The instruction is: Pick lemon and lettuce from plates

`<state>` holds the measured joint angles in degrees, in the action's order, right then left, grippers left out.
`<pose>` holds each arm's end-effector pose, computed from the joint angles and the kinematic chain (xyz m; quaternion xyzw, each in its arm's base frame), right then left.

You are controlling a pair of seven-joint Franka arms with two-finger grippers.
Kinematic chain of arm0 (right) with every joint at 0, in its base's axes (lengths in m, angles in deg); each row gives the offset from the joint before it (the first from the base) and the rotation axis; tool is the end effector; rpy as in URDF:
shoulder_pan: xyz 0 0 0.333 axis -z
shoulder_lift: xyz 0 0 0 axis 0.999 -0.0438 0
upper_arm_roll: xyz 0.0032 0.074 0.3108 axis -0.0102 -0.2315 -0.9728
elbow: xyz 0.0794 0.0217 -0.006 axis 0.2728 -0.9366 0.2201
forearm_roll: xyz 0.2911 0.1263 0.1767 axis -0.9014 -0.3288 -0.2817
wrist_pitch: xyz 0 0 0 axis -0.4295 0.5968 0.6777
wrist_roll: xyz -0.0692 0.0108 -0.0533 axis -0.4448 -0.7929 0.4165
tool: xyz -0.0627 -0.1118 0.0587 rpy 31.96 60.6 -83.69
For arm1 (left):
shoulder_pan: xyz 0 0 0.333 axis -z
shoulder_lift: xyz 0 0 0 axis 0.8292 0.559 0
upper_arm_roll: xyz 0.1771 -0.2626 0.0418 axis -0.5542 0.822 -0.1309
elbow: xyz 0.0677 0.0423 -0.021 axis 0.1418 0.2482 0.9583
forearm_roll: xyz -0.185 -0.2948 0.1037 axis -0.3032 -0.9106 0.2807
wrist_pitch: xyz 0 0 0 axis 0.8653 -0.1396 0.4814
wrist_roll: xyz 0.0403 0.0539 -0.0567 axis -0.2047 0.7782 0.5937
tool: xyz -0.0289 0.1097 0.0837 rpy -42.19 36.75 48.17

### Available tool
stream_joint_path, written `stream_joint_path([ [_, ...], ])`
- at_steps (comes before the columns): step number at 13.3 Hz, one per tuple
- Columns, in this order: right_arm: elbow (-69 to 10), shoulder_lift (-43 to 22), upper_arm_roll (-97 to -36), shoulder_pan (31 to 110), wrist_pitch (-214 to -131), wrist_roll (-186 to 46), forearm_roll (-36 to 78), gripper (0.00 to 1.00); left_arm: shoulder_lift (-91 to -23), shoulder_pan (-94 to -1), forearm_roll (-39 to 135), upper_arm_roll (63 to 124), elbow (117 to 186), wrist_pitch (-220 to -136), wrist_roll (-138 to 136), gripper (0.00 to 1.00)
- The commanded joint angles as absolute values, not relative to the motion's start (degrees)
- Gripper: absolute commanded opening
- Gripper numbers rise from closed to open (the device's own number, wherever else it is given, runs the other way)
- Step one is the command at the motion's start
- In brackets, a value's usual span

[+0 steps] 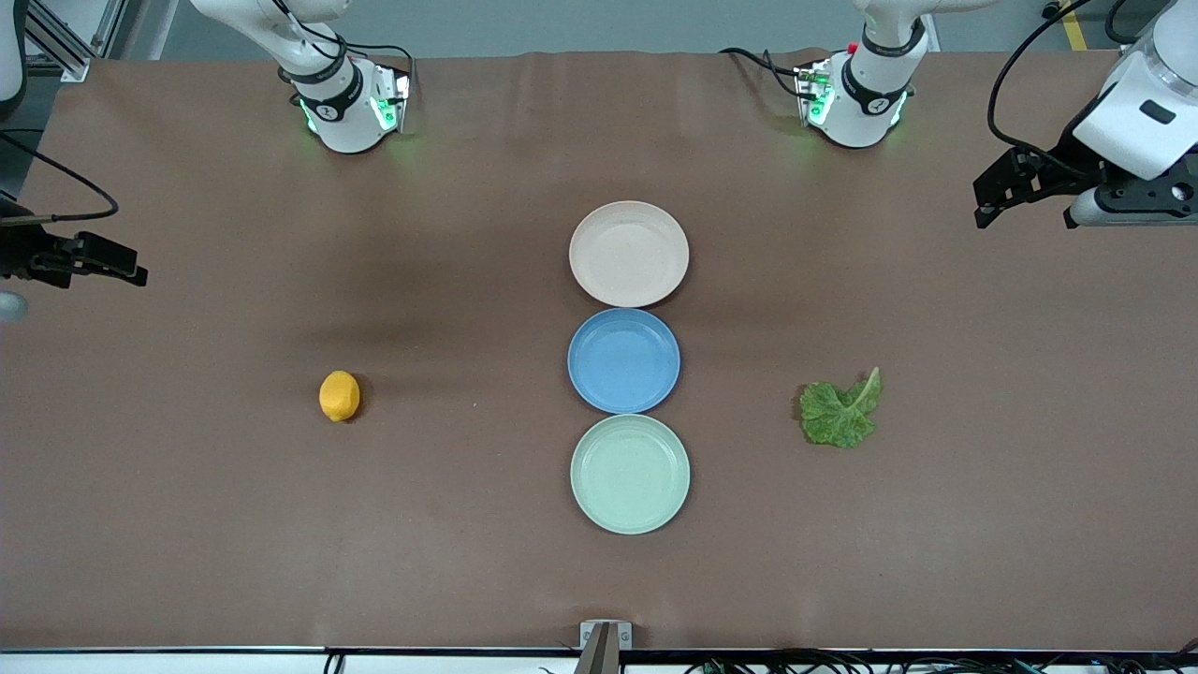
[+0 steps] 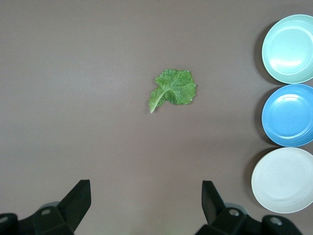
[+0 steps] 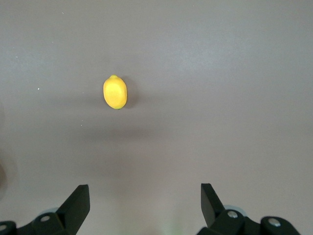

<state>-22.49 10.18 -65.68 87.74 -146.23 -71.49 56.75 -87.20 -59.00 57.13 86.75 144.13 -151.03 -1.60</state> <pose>0.5311 -0.0535 0.5524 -0.9988 -0.0030 0.0459 0.0151 0.4934 -0.0780 0.6175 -0.9996 0.0153 -0.0197 0.0096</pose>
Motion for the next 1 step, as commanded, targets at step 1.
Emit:
stream_joint_path([
  [1, -29.9, 16.6, -66.7, 88.1, -149.1, -71.6, 57.7, 1.00, -86.9, -59.3, 56.8, 86.8, 143.0, -150.9, -0.8, 1.00],
])
